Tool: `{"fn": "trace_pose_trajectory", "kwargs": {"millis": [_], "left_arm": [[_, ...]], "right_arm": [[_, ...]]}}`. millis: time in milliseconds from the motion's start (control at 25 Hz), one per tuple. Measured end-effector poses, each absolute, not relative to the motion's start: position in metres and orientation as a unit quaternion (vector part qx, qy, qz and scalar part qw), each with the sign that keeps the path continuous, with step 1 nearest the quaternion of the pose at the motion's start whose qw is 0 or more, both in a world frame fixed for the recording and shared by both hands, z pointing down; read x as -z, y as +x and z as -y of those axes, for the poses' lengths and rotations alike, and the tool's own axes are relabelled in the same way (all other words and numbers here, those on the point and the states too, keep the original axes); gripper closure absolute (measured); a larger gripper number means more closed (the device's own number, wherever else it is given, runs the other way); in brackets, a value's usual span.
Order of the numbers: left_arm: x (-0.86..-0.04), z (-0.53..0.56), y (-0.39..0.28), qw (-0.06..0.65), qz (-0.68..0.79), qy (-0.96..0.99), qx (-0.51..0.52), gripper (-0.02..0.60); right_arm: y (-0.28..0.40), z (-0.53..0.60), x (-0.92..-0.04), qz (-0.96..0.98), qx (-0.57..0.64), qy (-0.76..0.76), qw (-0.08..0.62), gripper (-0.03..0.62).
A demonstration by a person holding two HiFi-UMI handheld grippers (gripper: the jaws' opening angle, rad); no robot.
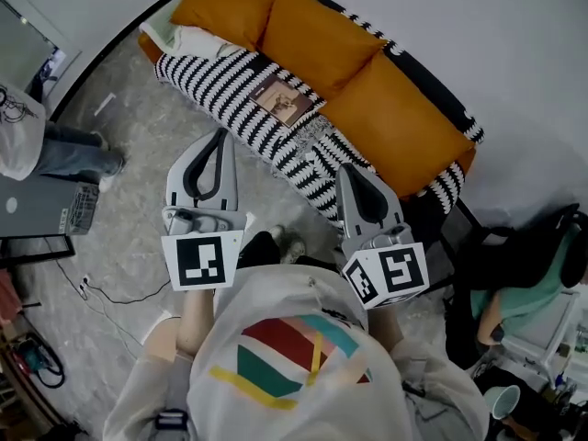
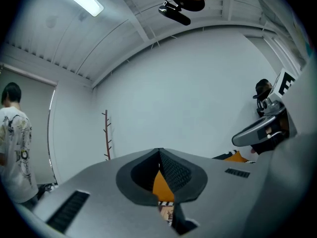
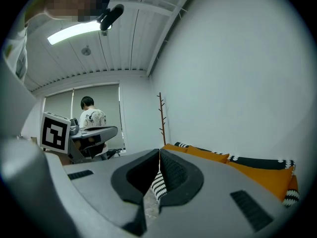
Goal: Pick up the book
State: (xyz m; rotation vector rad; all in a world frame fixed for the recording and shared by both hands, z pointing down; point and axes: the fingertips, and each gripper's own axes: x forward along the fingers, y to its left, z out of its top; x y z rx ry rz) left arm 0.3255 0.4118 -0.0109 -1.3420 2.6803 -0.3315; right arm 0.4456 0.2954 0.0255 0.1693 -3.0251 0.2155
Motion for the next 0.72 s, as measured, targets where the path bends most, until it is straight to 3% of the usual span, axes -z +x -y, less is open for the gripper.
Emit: {"fn": "trace_pose_trajectory", "kwargs": {"millis": [320,720], "left_arm": [[-0.003,-0.398,0.289,0.064,-0.892,-0.435,0.107,0.574],[-0.007,-0.372,0.159,0.080,-0.871,-0.472,0.115,0.574]], "right_arm": [[0.417,-0.275,-0.033,0.995,-0.082,0.047,0.031,0.579],[0.282,-0.260,-0.041,0.991,-0.100,0.079,0.033,0.579]]}}
